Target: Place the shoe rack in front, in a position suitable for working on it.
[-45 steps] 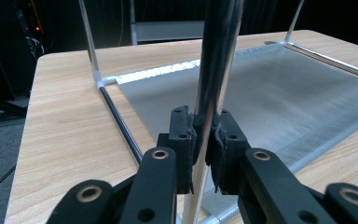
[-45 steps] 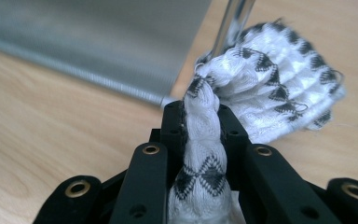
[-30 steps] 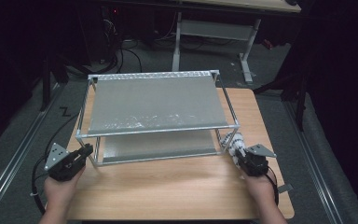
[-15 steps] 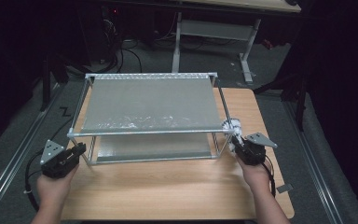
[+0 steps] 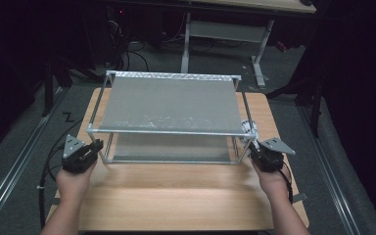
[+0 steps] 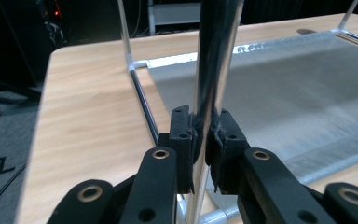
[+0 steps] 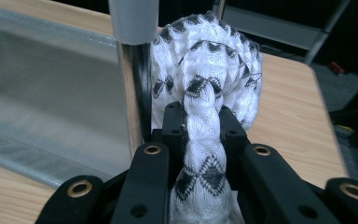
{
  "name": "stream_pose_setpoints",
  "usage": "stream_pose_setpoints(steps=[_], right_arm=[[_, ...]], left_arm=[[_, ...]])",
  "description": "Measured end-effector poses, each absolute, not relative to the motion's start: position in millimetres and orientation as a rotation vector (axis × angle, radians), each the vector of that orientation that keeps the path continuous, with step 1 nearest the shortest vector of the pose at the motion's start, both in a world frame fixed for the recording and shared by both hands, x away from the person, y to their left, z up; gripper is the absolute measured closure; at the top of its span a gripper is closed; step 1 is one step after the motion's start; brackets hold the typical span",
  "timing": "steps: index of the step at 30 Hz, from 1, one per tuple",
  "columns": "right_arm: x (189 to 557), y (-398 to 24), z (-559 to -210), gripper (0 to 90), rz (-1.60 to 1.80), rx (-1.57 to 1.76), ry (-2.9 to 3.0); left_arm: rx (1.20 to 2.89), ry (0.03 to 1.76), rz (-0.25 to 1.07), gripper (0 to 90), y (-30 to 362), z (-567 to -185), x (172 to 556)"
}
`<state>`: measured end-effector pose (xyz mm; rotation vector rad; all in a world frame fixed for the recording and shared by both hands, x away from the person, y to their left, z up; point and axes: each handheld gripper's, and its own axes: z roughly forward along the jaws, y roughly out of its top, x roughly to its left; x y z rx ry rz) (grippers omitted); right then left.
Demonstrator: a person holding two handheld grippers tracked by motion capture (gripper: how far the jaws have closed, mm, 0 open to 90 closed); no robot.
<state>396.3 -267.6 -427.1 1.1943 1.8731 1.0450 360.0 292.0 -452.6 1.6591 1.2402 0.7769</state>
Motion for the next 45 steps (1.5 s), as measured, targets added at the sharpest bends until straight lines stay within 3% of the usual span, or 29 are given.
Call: stream_pose_setpoints(steps=[10,29,31,34,36,45], right_arm=[[387,-299,-442,77.9,1.034,1.285,1.825],[385,-294,-445,77.8,1.008,1.292,1.825],[384,-293,-445,77.7,1.013,1.284,1.831],[383,-291,-445,77.7,1.023,1.276,1.84],[382,-291,-446,77.7,1.029,1.272,1.847],[381,-286,-448,77.6,1.037,1.262,1.879]], left_arm=[[1.672,1.24,0.765,80.5,260,-451,393],[1.599,1.278,0.771,79.6,259,-454,428],[1.611,1.276,0.809,74.6,258,-454,426],[1.618,1.274,0.868,56.8,256,-450,415],[1.622,1.262,0.913,49.5,256,-446,404],[1.628,1.27,0.856,44.3,253,-438,352]])
